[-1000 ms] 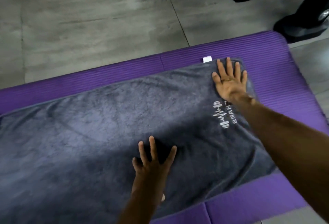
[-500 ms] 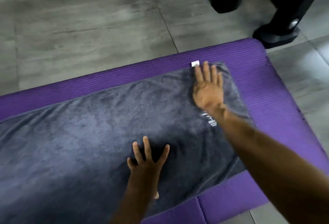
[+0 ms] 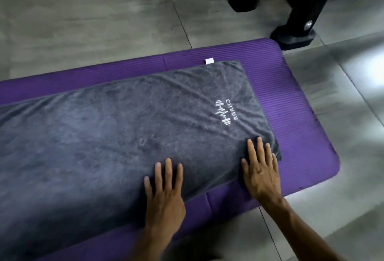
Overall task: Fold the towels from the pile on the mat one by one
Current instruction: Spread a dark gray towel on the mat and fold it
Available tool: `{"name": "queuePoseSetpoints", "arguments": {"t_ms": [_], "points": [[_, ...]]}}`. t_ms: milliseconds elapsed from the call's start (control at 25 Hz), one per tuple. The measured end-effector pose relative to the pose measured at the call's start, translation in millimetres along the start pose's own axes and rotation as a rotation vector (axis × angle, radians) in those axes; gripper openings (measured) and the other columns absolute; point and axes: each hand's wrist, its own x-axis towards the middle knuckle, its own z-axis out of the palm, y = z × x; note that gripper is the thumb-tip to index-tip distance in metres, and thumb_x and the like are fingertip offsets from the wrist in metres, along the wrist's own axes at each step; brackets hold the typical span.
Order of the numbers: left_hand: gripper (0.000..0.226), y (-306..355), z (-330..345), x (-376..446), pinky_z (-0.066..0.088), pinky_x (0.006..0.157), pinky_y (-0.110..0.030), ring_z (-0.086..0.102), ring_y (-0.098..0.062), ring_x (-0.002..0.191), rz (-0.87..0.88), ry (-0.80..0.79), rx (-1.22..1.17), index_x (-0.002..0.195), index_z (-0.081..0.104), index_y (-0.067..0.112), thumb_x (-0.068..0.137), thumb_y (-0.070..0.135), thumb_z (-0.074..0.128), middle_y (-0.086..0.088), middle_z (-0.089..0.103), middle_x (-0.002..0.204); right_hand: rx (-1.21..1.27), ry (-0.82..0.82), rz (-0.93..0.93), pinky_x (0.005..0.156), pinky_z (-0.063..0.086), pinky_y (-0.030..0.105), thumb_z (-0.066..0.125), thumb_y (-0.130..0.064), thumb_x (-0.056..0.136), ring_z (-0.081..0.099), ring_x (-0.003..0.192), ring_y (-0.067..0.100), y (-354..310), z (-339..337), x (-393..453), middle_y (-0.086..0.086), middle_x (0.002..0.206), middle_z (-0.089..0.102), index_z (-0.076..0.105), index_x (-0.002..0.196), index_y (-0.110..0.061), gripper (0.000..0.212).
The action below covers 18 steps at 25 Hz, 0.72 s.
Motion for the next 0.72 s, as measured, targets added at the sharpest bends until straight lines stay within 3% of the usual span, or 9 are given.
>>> {"name": "queuePoseSetpoints", "arguments": {"t_ms": [80, 160, 280, 400, 520, 640, 720], "points": [[0.078, 11.1, 21.3, -38.1, 0.027, 0.109, -0.053, 0.037, -0.032, 0.140, 0.211, -0.032, 0.009, 0.142, 0.049, 0.016, 0.066, 0.030, 0.049, -0.010, 0.030, 0.156, -0.004, -0.021, -0.075, 0.115, 0.028, 0.049, 0.019, -0.049, 0.100, 0.025, 0.147, 0.030, 17.0, -0.6, -2.2, 0.006, 0.162, 0.022, 0.025, 0.155, -0.021, 0.062], [0.065, 9.4, 26.4, -56.9, 0.034, 0.105, -0.043, 0.049, -0.025, 0.132, 0.345, -0.048, 0.004, 0.128, 0.063, 0.020, 0.065, 0.037, 0.055, -0.005, 0.043, 0.150, 0.027, -0.003, -0.017, 0.109, 0.036, 0.054, 0.014, -0.056, 0.099, 0.033, 0.143, 0.035, 44.3, -4.0, -0.4, 0.009, 0.158, 0.030, 0.033, 0.152, -0.016, 0.068], [0.064, -0.1, 21.4, -50.7, 0.053, 0.086, -0.043, 0.059, -0.028, 0.114, 0.225, -0.043, -0.014, 0.115, 0.071, 0.022, 0.052, 0.030, 0.074, -0.009, 0.061, 0.131, 0.162, 0.046, 0.281, 0.096, 0.039, 0.055, 0.039, -0.055, 0.086, 0.045, 0.126, 0.042, 60.9, -13.2, 5.7, 0.016, 0.142, 0.047, 0.046, 0.138, -0.013, 0.067], [0.070, -5.8, 15.5, -42.6, 0.051, 0.064, -0.045, 0.055, -0.031, 0.089, 0.121, 0.018, 0.026, 0.107, 0.066, 0.020, 0.040, 0.026, 0.085, -0.012, 0.061, 0.109, 0.579, 0.160, 0.549, 0.087, 0.042, 0.044, 0.065, -0.031, 0.083, 0.056, 0.105, 0.040, 44.2, -24.8, 15.7, 0.016, 0.103, 0.063, 0.049, 0.114, -0.014, 0.040], [0.064, -11.1, 18.3, -43.1, 0.047, 0.057, -0.046, 0.048, -0.029, 0.081, 0.145, 0.163, -0.045, 0.099, 0.055, 0.019, 0.043, 0.025, 0.085, -0.009, 0.057, 0.097, 0.766, 0.199, 0.669, 0.078, 0.039, 0.035, 0.065, -0.009, 0.083, 0.060, 0.096, 0.036, 41.8, -28.7, 20.1, 0.009, 0.092, 0.058, 0.047, 0.106, -0.015, 0.030], [0.038, -25.3, 23.1, -46.4, 0.049, 0.062, -0.043, 0.050, -0.025, 0.081, 0.195, 0.251, -0.024, 0.091, 0.060, 0.023, 0.055, 0.025, 0.073, 0.001, 0.052, 0.097, 0.548, 0.298, 0.634, 0.082, 0.041, 0.046, 0.062, -0.009, 0.080, 0.056, 0.098, 0.041, 43.1, -33.3, 18.2, 0.017, 0.102, 0.055, 0.051, 0.101, -0.013, 0.024], [0.035, -39.8, 19.6, -46.8, 0.044, 0.070, -0.043, 0.056, -0.031, 0.085, 0.044, 0.279, -0.046, 0.099, 0.070, 0.020, 0.068, 0.030, 0.056, -0.004, 0.061, 0.108, 0.230, 0.333, 0.416, 0.078, 0.039, 0.050, 0.059, -0.016, 0.081, 0.052, 0.094, 0.042, 32.5, -29.9, 9.8, 0.020, 0.106, 0.052, 0.053, 0.105, -0.009, 0.026]]}}
